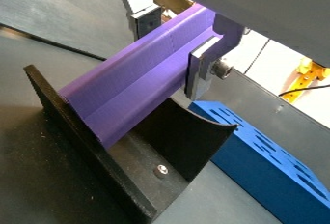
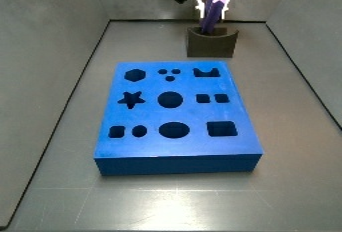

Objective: Pick up the star object. Move up. Place the star object on the fixture. Regrasp the star object. Move to above the board. Insert the star object.
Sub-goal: Place the star object on the fixture, then regrasp the star object.

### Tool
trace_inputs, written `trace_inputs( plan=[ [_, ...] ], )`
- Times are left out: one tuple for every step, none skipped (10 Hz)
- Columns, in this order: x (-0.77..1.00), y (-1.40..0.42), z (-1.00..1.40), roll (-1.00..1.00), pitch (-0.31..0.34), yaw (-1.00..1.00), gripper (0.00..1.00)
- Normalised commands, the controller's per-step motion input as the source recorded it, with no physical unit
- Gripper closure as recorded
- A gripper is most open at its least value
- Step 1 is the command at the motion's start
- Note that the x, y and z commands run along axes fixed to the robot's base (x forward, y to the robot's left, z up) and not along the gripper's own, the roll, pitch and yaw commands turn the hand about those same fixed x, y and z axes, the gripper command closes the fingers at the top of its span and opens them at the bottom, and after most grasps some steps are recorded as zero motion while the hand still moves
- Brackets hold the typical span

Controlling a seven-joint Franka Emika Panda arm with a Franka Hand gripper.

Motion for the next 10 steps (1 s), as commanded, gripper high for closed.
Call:
trace_inputs(
  plan=[
    [0.09, 0.18, -0.87, -0.13, -0.033, -0.05, 1.00],
    [0.00, 0.00, 0.00, 0.00, 0.000, 0.00, 0.00],
    [0.00, 0.00, 1.00, 0.11, -0.051, 0.01, 0.00],
    [-0.01, 0.00, 1.00, 0.11, -0.043, 0.02, 0.00],
    [-0.03, 0.00, 1.00, 0.11, -0.026, 0.04, 0.00],
    [-0.04, 0.00, 1.00, 0.10, -0.014, 0.04, 0.00],
    [-0.04, 0.00, 1.00, 0.08, 0.025, 0.05, 0.00],
    [-0.04, 0.00, 0.96, 0.07, 0.043, 0.05, 0.00],
    [-0.03, 0.00, 0.67, 0.06, 0.081, 0.03, 0.00],
    [-0.03, 0.00, 0.55, 0.05, 0.093, 0.02, 0.00]
  ],
)
